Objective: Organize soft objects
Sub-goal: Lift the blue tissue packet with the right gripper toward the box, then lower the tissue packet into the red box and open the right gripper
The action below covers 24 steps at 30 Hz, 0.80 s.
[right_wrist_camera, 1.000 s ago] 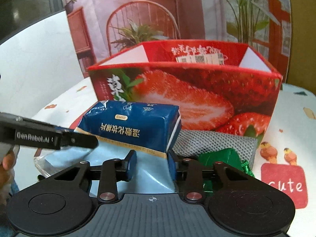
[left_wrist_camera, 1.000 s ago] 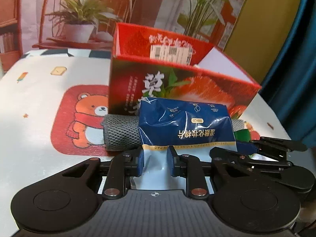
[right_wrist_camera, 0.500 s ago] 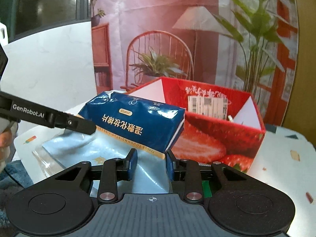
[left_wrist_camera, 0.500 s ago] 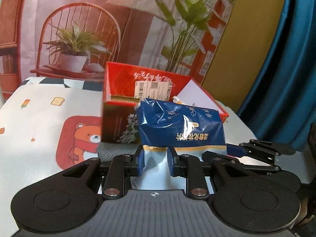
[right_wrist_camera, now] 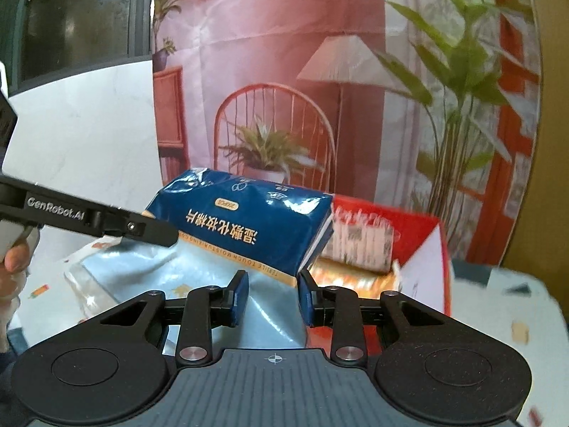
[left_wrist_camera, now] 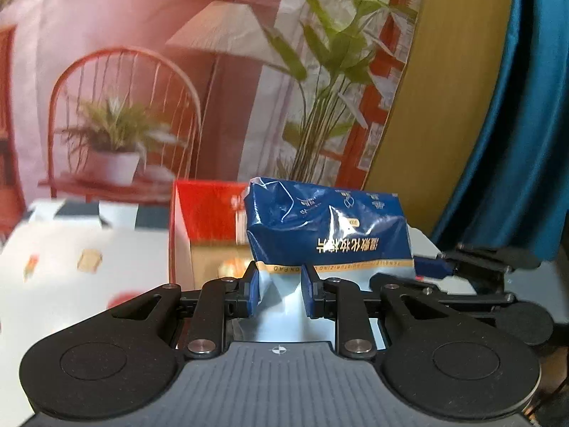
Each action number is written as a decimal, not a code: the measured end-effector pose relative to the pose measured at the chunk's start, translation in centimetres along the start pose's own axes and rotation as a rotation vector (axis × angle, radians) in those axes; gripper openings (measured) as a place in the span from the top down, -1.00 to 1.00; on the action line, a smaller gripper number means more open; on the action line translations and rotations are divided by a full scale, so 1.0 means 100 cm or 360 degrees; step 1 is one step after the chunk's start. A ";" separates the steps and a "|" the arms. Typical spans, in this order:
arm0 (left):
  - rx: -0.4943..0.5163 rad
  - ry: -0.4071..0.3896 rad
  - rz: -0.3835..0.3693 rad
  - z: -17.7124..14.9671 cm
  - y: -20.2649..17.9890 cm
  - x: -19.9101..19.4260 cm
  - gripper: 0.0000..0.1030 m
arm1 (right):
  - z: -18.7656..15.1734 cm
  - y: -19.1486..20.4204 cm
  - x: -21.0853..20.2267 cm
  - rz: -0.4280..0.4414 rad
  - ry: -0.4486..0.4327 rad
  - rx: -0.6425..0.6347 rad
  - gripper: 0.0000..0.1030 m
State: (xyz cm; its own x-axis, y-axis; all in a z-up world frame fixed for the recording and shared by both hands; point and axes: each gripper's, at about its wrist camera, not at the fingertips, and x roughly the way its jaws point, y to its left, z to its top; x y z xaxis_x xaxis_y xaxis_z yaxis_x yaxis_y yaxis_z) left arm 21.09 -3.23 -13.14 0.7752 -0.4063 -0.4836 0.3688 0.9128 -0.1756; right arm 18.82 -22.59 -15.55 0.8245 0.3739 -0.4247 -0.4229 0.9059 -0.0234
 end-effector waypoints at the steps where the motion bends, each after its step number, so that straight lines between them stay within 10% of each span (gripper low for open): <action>1: -0.0020 0.0002 0.0011 0.005 0.002 0.006 0.50 | 0.006 -0.003 0.005 -0.0013 -0.0005 -0.0040 0.44; 24: -0.0011 0.0235 0.0170 0.038 0.040 0.139 0.50 | 0.024 -0.046 0.152 -0.0160 0.0252 -0.0011 0.45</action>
State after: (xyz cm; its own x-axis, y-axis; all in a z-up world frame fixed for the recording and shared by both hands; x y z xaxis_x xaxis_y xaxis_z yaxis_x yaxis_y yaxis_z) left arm 35.25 -5.41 -17.34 0.7259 -0.2971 -0.6203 0.2848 0.9508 -0.1222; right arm 34.21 -20.63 -19.77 0.7933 0.2451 -0.5573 -0.3444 0.9355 -0.0789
